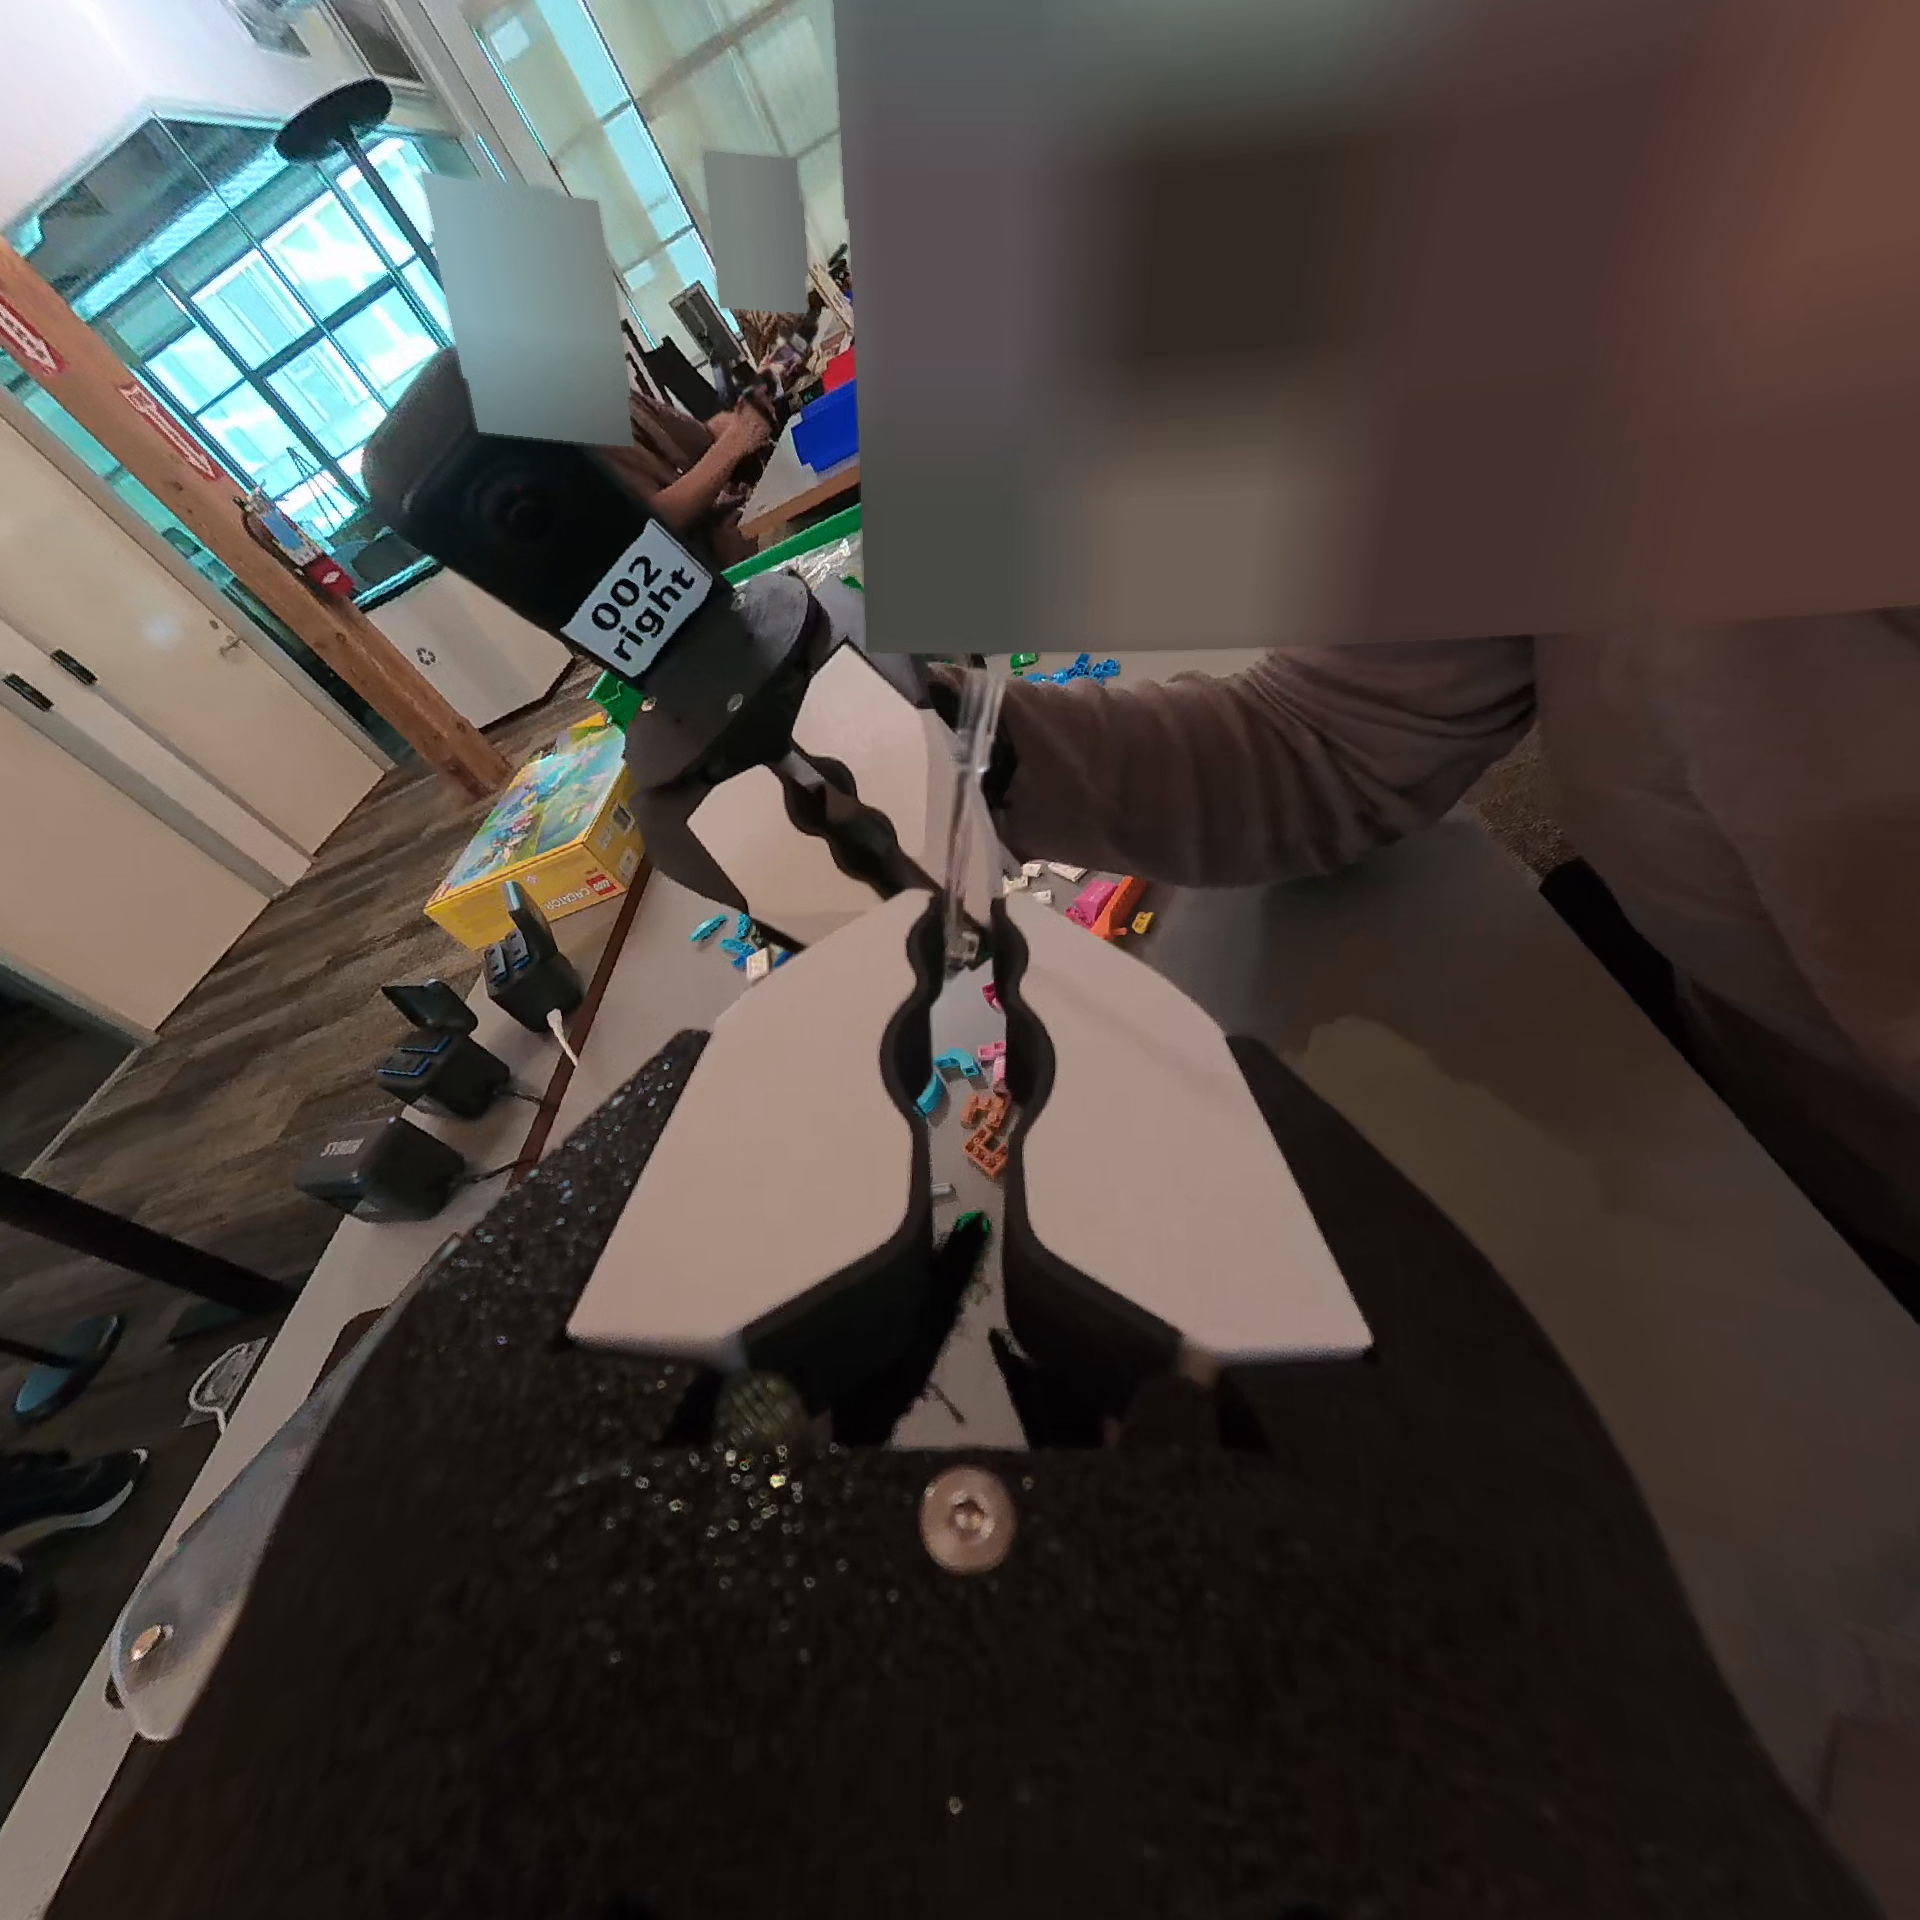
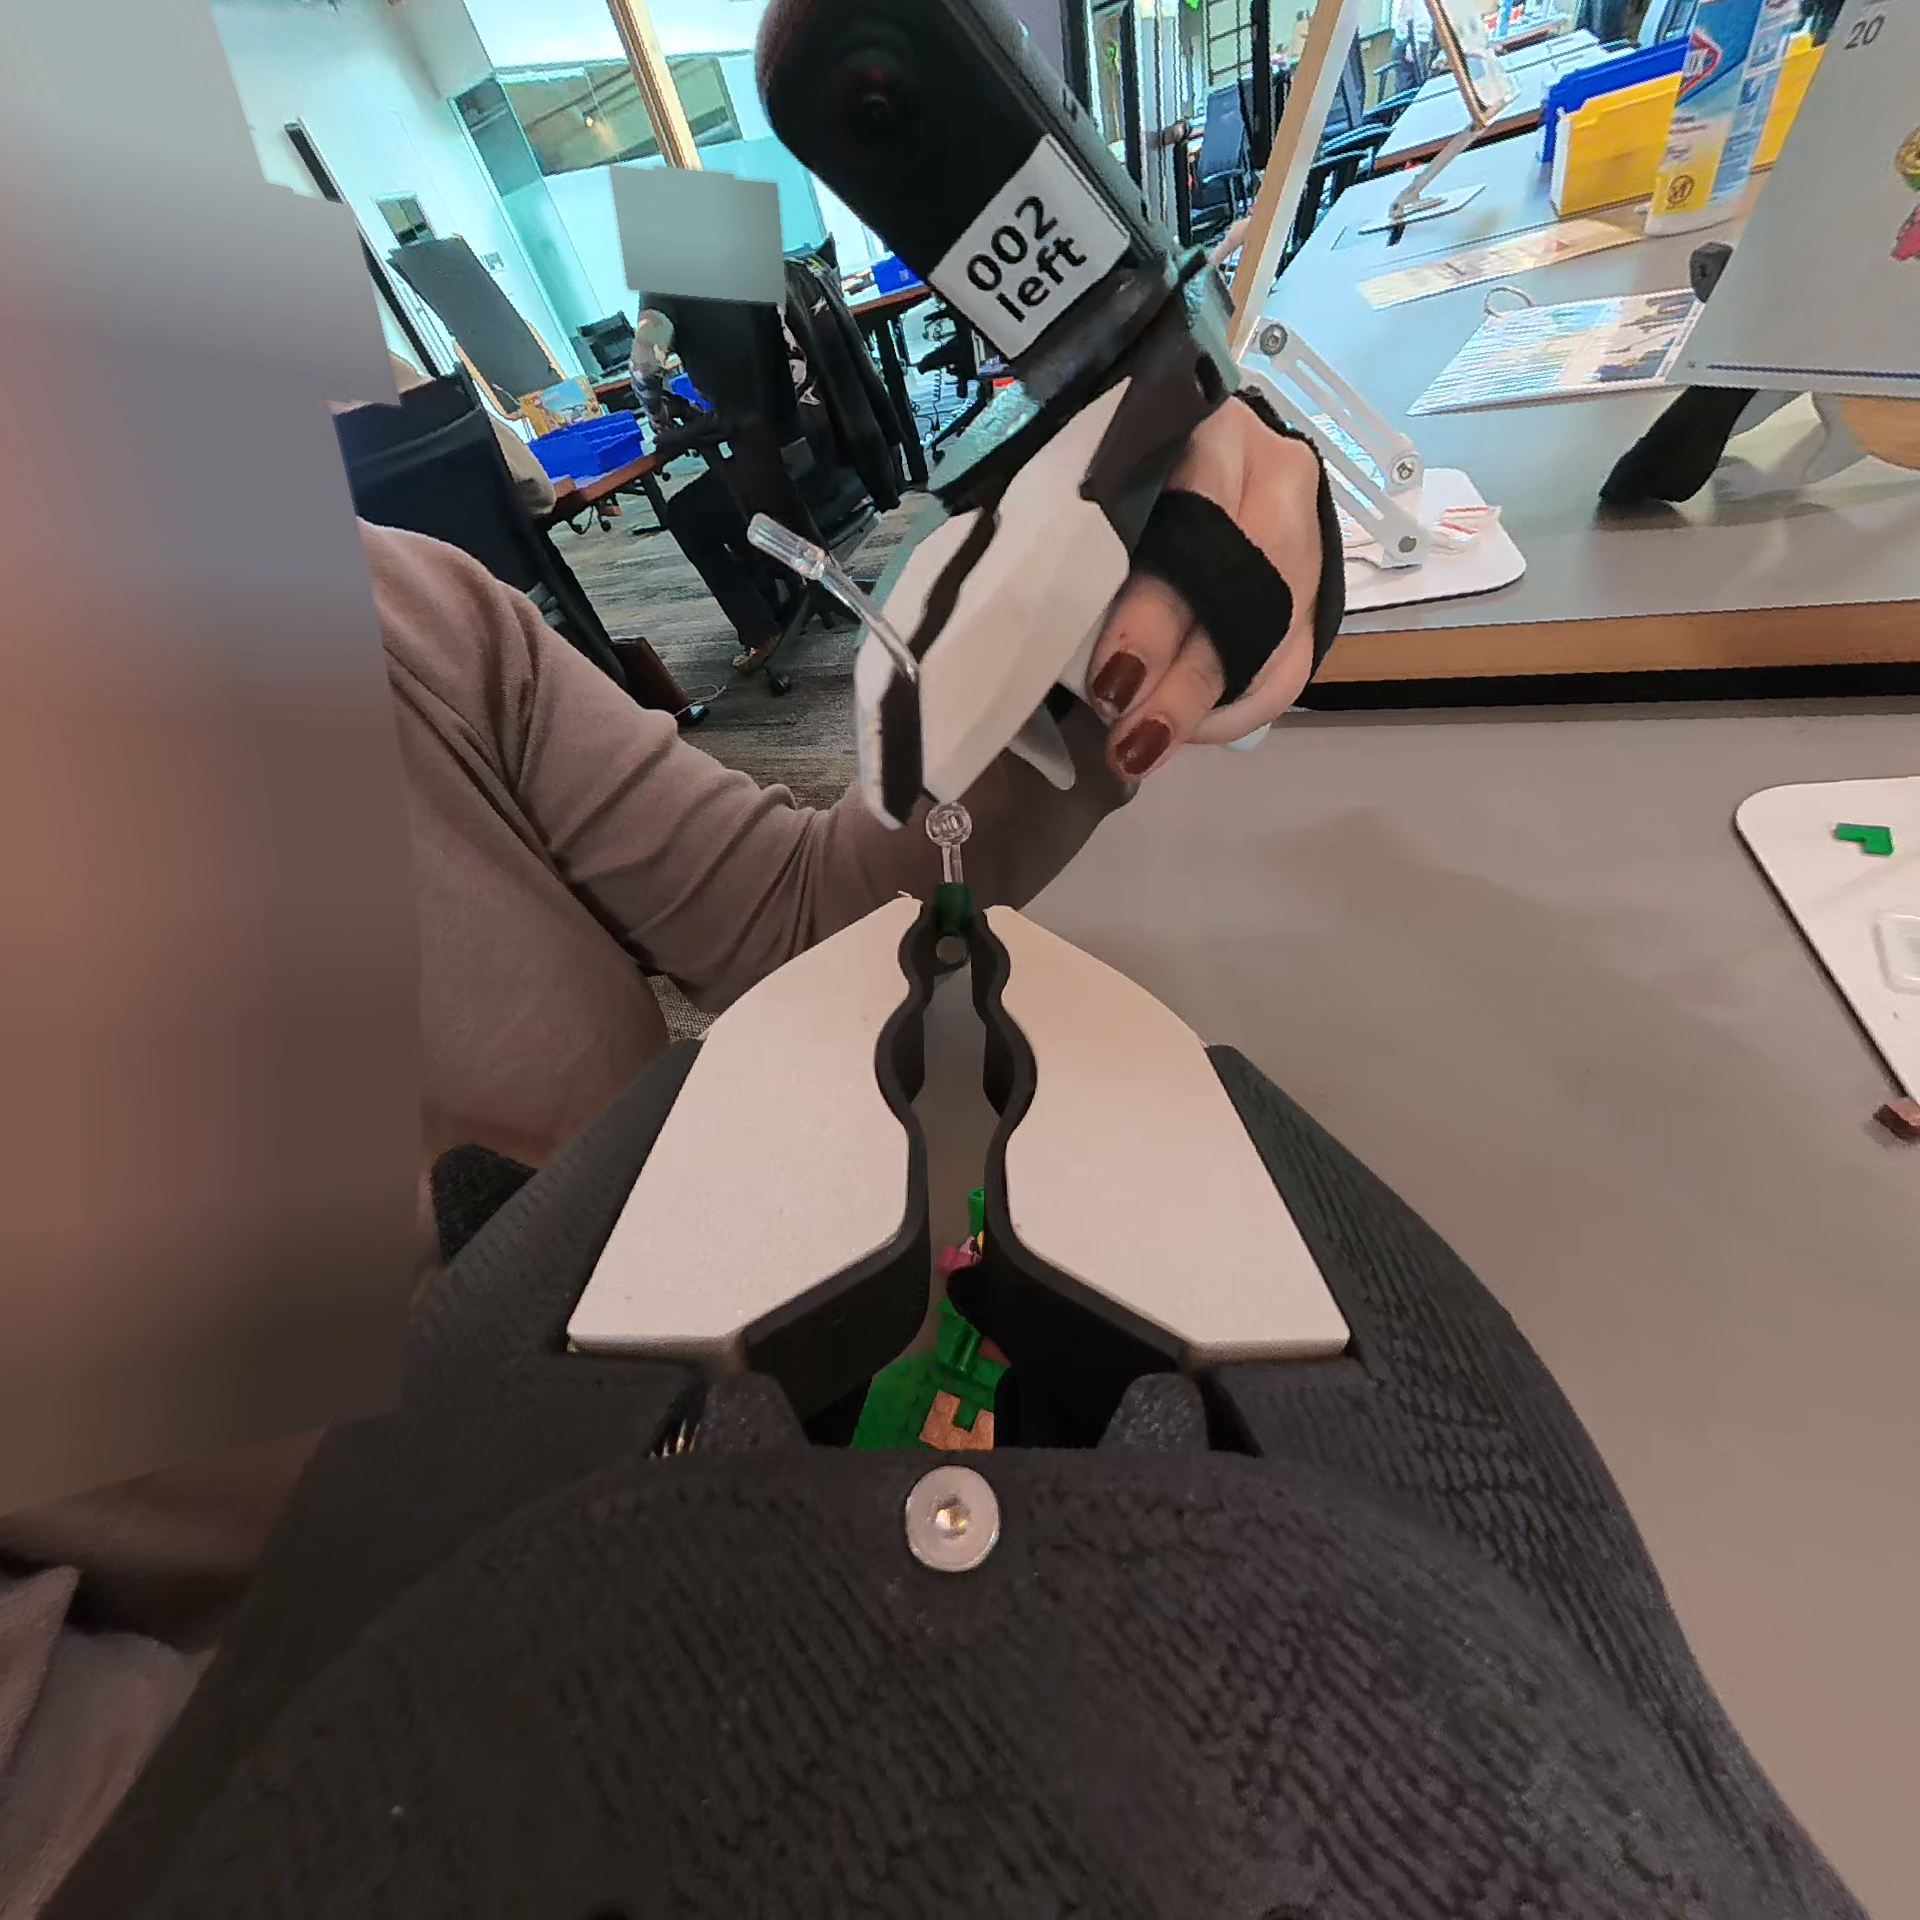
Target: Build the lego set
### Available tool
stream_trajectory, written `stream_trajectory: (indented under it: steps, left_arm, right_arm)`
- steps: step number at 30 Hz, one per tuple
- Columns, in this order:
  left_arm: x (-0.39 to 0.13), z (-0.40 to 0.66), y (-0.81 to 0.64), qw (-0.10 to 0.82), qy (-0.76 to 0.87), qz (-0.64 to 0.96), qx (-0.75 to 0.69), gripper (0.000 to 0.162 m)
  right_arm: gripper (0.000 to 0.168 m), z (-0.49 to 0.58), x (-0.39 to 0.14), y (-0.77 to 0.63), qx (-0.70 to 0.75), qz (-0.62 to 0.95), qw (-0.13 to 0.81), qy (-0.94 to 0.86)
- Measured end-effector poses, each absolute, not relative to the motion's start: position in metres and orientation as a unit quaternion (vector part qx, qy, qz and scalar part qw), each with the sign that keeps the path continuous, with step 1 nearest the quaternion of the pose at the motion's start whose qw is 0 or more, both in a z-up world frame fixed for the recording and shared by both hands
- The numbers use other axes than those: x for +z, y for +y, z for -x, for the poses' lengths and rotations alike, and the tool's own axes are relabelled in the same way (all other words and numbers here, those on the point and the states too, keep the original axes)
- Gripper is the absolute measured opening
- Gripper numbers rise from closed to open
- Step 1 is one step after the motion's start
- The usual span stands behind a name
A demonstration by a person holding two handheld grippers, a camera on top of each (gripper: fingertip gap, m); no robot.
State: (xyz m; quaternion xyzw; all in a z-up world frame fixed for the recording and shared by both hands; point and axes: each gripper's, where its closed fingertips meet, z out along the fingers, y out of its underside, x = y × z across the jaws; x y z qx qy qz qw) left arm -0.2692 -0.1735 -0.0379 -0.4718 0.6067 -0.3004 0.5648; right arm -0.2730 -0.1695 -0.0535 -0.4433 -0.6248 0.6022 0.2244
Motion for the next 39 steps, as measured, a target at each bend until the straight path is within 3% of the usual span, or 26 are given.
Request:
stream_trajectory:
  steps: [4, 9, 15, 22, 26, 32, 39]
  left_arm:
    - [-0.0371, 0.2687, -0.1751, 0.564, 0.608, 0.466, -0.310, 0.003]
    - [-0.0388, 0.2680, -0.1787, 0.553, 0.611, 0.466, -0.322, 0.012]
    - [-0.0394, 0.2662, -0.1762, 0.555, 0.610, 0.468, -0.316, 0.005]
    - [-0.0420, 0.2665, -0.1746, 0.553, 0.610, 0.474, -0.312, 0.016]
    - [-0.0444, 0.2653, -0.1734, 0.549, 0.613, 0.475, -0.311, 0.006]
    - [-0.0412, 0.2658, -0.1728, 0.559, 0.607, 0.471, -0.311, 0.018]
    - [-0.0388, 0.2666, -0.1757, 0.563, 0.610, 0.463, -0.311, 0.013]
  right_arm:
    - [0.004, 0.2720, -0.0539, -0.1722, 0.601, 0.440, 0.220, -0.630]
    - [0.004, 0.2715, -0.0533, -0.1721, 0.603, 0.439, 0.220, -0.629]
    - [0.004, 0.2708, -0.0535, -0.1735, 0.600, 0.437, 0.221, -0.633]
    - [0.004, 0.2709, -0.0526, -0.1740, 0.601, 0.434, 0.223, -0.633]
    - [0.004, 0.2700, -0.0510, -0.1760, 0.601, 0.429, 0.225, -0.636]
    - [0.004, 0.2690, -0.0509, -0.1744, 0.599, 0.431, 0.228, -0.635]
    - [0.004, 0.2698, -0.0523, -0.1759, 0.598, 0.431, 0.224, -0.638]
